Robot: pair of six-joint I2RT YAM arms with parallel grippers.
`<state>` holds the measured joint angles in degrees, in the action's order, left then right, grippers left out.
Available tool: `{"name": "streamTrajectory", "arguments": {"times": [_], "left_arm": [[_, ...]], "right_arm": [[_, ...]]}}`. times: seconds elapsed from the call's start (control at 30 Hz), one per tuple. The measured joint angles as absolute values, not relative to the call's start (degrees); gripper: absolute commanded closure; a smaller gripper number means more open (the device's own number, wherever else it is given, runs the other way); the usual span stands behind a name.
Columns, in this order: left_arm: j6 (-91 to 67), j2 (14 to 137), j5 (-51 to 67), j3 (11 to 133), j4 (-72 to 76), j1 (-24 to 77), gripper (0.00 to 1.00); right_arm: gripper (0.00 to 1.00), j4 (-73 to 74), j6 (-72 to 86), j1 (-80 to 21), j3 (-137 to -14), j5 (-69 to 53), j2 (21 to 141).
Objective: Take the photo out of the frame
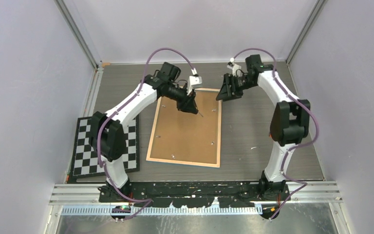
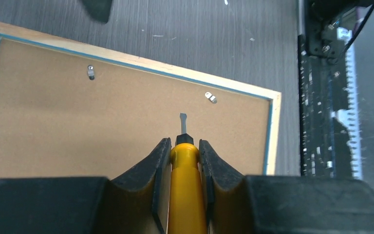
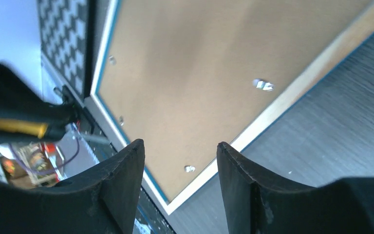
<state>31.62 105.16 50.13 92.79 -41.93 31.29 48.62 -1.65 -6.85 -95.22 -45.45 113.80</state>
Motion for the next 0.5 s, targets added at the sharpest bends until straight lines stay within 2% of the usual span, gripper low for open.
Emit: {"name": "streamTrajectory", "arguments": {"times": [0.17,0.27,0.5], "left_arm": [[21.89,102.1,53.21,92.53,-38.72,28.64,1.0],[15.42,101.08,54.76,91.98,-35.62,26.94,1.0],[5.63,99.79,57.8,88.4,-28.88,24.36,1.0]], "right_arm": [[0.39,54.08,-9.23,-7.55,-95.33,-49.91,103.9],[0.4,55.42,-12.73,-11.6,-95.29,-50.24,99.68],[0.44,55.66,-17.72,-22.52,-93.82,-48.71,97.97]]}}
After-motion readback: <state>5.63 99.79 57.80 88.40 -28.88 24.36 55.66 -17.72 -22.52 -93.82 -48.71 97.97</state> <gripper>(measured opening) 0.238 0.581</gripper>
